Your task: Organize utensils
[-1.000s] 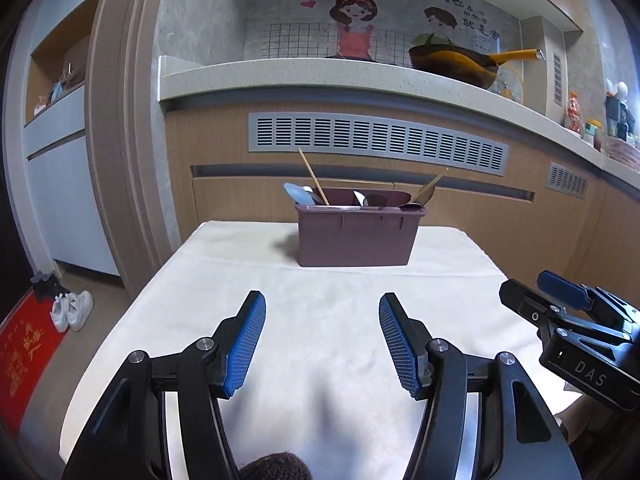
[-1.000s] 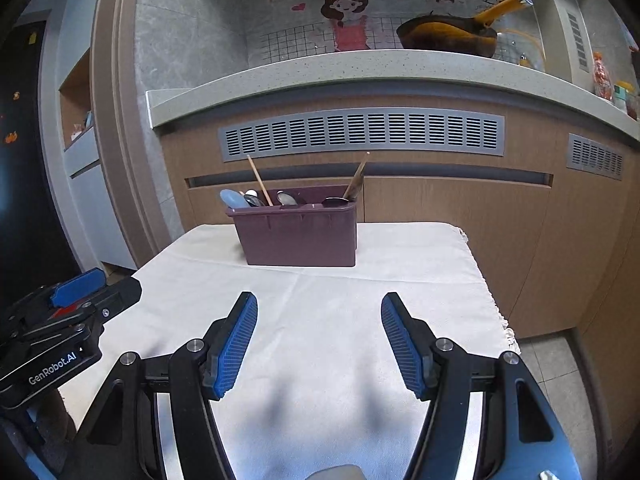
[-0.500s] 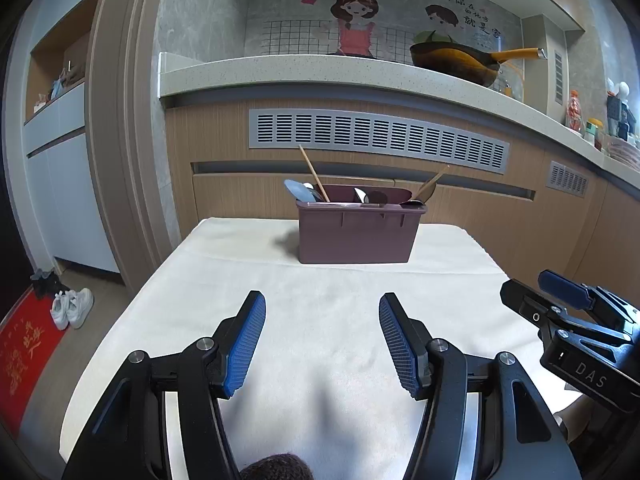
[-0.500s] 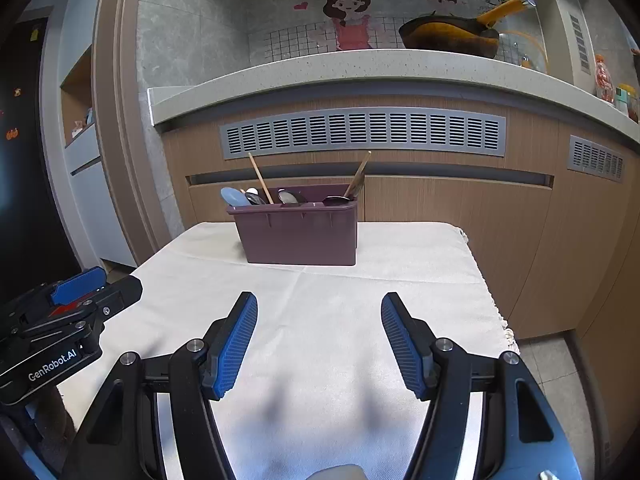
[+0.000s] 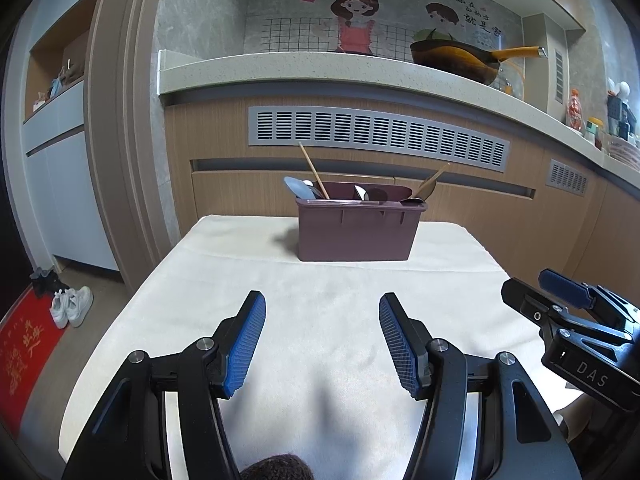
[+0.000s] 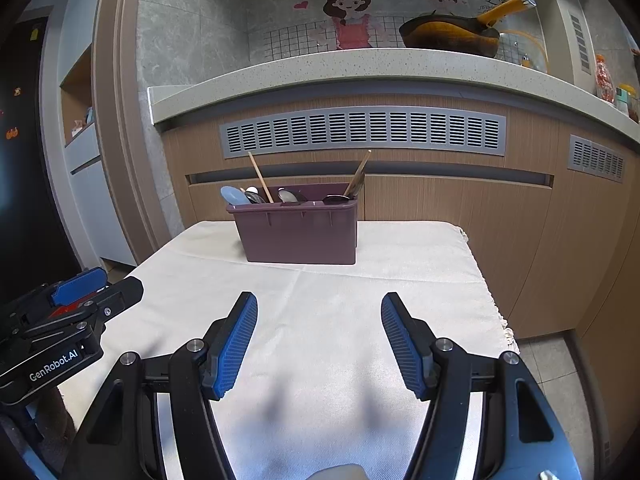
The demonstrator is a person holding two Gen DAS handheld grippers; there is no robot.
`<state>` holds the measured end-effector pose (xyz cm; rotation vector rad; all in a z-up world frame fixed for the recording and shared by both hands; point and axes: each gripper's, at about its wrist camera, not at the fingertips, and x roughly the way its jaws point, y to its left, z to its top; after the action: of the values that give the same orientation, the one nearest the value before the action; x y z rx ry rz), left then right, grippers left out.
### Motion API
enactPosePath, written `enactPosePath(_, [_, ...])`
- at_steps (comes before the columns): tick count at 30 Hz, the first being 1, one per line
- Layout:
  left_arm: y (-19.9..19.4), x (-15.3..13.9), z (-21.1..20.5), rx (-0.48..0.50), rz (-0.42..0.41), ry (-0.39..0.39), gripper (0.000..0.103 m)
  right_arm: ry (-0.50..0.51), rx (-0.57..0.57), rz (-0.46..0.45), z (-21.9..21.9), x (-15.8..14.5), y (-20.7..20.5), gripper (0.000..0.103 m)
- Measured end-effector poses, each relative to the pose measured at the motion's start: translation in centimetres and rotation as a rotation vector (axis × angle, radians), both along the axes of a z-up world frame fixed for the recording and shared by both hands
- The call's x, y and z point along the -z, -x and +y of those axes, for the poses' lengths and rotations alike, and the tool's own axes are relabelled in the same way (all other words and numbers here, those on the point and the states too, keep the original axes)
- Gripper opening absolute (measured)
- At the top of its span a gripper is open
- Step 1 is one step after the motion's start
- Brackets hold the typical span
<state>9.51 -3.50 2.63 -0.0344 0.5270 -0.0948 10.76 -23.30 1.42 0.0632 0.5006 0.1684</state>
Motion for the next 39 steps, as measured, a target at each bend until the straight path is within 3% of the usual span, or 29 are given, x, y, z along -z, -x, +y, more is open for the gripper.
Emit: enactPosePath(39, [0.18,0.1,-0.07,-0.002,0.012,0.001,0.06,0.006,-0.013,-0.002,-0.23,-0.01,-0.11,0.062])
